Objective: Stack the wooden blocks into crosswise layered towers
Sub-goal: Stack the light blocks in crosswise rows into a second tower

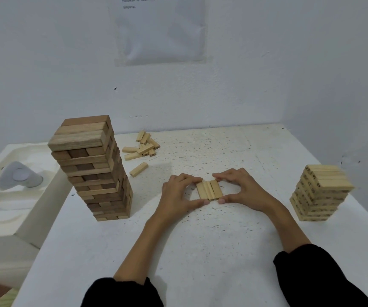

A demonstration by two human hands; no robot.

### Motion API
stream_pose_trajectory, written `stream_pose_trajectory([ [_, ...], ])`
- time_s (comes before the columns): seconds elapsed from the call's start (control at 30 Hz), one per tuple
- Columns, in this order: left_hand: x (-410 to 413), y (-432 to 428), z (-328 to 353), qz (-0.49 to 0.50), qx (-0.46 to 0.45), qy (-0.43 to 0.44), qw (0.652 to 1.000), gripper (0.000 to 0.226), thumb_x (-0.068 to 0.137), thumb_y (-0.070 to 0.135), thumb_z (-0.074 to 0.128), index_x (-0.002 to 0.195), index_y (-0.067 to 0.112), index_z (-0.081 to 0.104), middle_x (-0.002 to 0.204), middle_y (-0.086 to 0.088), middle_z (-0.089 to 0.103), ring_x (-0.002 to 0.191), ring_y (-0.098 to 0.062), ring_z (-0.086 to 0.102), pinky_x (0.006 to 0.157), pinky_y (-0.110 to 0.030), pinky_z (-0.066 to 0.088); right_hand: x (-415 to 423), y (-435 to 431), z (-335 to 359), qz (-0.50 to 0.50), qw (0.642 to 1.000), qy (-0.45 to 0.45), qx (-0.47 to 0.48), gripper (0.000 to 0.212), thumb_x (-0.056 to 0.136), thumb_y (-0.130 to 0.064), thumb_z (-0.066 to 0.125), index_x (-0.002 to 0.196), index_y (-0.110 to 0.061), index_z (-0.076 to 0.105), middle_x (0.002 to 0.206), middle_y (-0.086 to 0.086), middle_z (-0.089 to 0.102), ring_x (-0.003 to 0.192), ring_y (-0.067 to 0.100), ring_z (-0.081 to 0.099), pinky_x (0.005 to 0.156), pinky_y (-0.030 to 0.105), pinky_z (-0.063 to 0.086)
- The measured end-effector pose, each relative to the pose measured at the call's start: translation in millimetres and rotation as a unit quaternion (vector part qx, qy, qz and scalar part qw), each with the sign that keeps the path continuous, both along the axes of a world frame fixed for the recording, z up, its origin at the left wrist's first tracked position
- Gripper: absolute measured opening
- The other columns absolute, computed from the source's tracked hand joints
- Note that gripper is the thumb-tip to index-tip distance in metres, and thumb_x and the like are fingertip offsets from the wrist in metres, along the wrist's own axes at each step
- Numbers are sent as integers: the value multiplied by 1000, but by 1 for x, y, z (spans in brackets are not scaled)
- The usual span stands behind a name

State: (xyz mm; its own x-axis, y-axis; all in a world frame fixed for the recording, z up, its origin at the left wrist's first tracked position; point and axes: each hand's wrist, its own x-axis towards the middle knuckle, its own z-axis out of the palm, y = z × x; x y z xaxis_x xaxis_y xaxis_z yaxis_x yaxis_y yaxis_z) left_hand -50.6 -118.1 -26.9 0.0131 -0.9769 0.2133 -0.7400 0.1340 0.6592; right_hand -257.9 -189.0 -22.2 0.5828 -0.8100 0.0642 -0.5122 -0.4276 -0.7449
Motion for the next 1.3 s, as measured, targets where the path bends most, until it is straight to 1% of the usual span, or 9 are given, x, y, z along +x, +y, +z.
stream_pose_trajectory([
  [0.17, -2, 0, 0, 8, -2, -10, 1000, 61, 62, 56, 78, 117, 38, 60, 109, 24, 49, 107, -2, 37, 89, -27, 22, 2, -3, 5, 23, 999, 23, 16, 61, 66, -37, 80, 120, -43, 53, 114, -18, 50, 111, 8, 36, 102, 31, 32],
  [0.43, -1, 1, 4, -7, 7, 30, 999, 53, 60, 52, 78, 110, 39, 64, 98, 22, 52, 101, 0, 42, 91, -32, 30, 6, -2, 4, 40, 999, 20, -7, 51, 68, -40, 80, 112, -48, 55, 111, -20, 51, 108, 5, 43, 99, 41, 37],
  [0.53, -1, 0, 4, -4, 13, 51, 999, 55, 54, 60, 74, 105, 44, 64, 93, 19, 53, 98, 4, 44, 94, -36, 36, 9, 0, 4, 34, 999, 22, -24, 50, 69, -38, 80, 112, -46, 56, 107, -17, 51, 105, 4, 43, 97, 38, 39],
  [0.63, 0, 2, 3, -7, 22, 50, 998, 56, 51, 61, 74, 103, 45, 64, 93, 17, 54, 99, 0, 46, 93, -38, 39, 13, 4, 4, 26, 998, 30, -54, 53, 68, -37, 81, 116, -37, 59, 106, -13, 51, 104, 6, 42, 94, 33, 39],
  [0.73, 1, 6, 9, -17, 35, 52, 998, 58, 47, 61, 75, 101, 43, 65, 94, 17, 54, 99, -4, 48, 85, -28, 40, 13, 10, 8, 30, 998, 22, -48, 52, 66, -35, 83, 112, -37, 60, 105, -10, 53, 100, 7, 44, 90, 29, 42],
  [0.87, 2, 11, 29, -37, 19, 41, 998, 57, 49, 59, 76, 102, 41, 66, 95, 15, 56, 96, 1, 50, 79, -20, 38, 7, 20, 25, 32, 999, -25, -33, 50, 63, -36, 83, 103, -49, 56, 103, -13, 54, 96, 1, 43, 81, 21, 39],
  [1.0, -5, 19, 61, -55, -6, 25, 998, 50, 57, 35, 88, 103, 35, 67, 94, 14, 56, 93, 3, 49, 78, -13, 35, -3, 32, 56, 36, 996, 1, -88, 51, 67, -34, 81, 113, -38, 59, 103, -16, 51, 99, -4, 38, 81, 16, 32],
  [1.13, -26, 24, 102, -85, -44, 27, 995, 47, 59, 35, 87, 102, 37, 66, 93, 17, 56, 93, 2, 49, 79, -9, 33, -29, 45, 103, 12, 984, 40, -174, 57, 65, -50, 75, 117, -33, 60, 102, -18, 49, 99, -6, 36, 85, 14, 32],
  [1.3, -79, 12, 141, -118, -77, 28, 990, 47, 61, 43, 84, 103, 33, 67, 97, 13, 60, 93, 2, 52, 76, -4, 34, -87, 46, 148, -11, 982, 57, -182, 59, 61, -65, 63, 115, -43, 57, 106, -21, 51, 99, -4, 41, 79, 8, 31],
])
